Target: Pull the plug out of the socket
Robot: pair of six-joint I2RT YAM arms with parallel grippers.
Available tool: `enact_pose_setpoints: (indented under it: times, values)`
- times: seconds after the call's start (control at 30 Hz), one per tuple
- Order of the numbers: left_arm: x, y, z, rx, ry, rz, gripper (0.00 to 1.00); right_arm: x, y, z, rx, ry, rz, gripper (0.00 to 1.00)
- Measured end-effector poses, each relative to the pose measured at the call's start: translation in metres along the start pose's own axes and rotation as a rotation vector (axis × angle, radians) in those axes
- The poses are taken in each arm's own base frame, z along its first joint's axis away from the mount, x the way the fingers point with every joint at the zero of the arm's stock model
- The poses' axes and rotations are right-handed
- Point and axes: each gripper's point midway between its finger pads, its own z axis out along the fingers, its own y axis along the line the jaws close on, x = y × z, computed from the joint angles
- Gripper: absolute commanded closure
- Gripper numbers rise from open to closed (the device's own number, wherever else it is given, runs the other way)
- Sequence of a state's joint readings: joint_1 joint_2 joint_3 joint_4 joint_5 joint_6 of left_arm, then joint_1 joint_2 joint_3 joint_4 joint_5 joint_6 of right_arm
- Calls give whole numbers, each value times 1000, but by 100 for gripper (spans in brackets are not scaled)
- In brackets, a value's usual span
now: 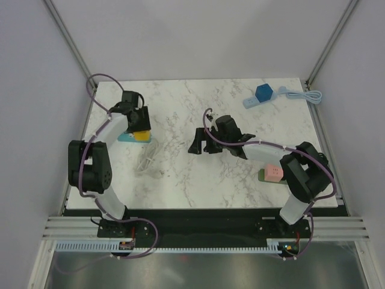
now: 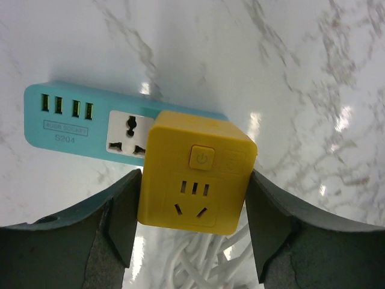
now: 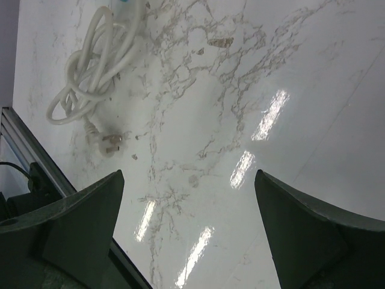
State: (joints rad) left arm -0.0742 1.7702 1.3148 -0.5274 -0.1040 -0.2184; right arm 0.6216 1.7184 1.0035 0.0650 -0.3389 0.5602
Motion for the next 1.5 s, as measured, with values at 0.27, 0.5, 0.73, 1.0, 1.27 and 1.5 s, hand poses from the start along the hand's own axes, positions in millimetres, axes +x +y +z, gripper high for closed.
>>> enact_pose_setpoints:
  times: [0.27,0.5,0.73,1.0,1.27,1.5]
  values:
    - [82,-67,-51,145,41,30,94,38,-5,-19,14,42,7,2]
    - [116,-77,-75,229,98,9,43,45,-9,-35,36,26,2,2]
    - [112,-85,-96,305,80,1,12,42,-14,-37,71,27,-33,2]
    - [81,-81,-112,383,18,-76,44,9,-9,-27,116,32,-124,2]
    - [67,-30,-86,501,-15,-435,76,-34,5,-7,248,-19,-105,2]
    - [47,-48,-83,628,-23,-482,78,-53,48,26,428,-51,-149,2]
